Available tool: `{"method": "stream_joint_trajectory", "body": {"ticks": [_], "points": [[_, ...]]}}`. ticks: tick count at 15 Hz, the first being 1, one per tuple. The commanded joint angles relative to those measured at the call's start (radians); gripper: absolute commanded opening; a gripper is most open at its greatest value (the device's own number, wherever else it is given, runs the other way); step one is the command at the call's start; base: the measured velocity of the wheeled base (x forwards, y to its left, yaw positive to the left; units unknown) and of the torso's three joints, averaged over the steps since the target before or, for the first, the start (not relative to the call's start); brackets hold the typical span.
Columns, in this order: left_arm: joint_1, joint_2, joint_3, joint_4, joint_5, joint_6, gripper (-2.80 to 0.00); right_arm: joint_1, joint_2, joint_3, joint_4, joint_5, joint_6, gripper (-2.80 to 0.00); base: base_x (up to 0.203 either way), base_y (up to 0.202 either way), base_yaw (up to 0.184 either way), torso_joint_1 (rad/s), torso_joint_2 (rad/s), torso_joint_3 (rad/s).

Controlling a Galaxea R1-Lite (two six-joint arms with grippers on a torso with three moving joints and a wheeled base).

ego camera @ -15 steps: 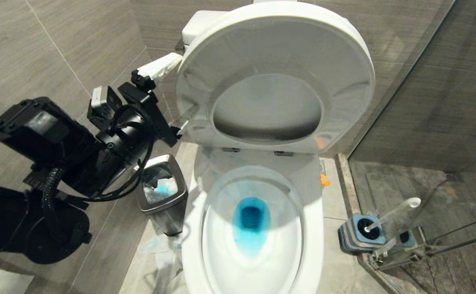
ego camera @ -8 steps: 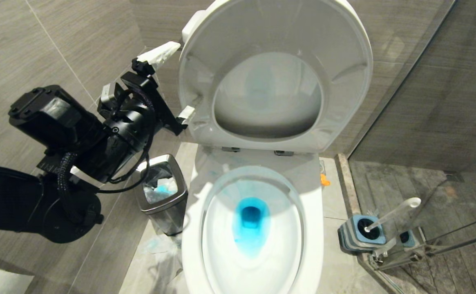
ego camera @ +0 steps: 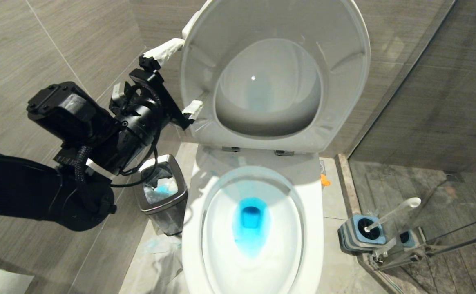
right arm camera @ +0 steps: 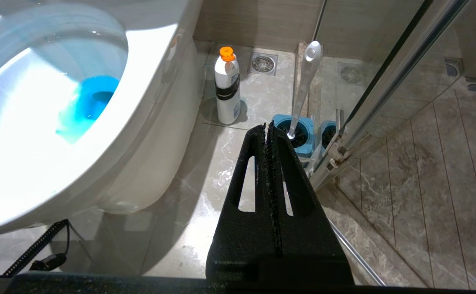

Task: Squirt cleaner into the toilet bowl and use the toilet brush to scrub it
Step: Use the left hand to lift the toilet lid slightly

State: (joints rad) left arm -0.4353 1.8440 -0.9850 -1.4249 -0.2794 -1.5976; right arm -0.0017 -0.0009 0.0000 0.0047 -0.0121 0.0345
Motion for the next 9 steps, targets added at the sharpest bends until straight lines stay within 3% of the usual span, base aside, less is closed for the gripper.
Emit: {"method": "stream_joint_trajectory", "body": {"ticks": [1, 9], "points": [[0.000, 0.038, -0.034, 0.007, -0.001, -0.015, 0.00, 0.000, 0.001, 0.001, 0.000, 0.000, 0.001, -2.80, 0.000, 0.000, 0.000, 0.000, 0.00, 0.000], [0.001, 0.142, -0.205, 0.050, -0.004, -0.041, 0.00, 0.000, 0.001, 0.000, 0.000, 0.000, 0.000, -2.80, 0.000, 0.000, 0.000, 0.000, 0.00, 0.000]]}}
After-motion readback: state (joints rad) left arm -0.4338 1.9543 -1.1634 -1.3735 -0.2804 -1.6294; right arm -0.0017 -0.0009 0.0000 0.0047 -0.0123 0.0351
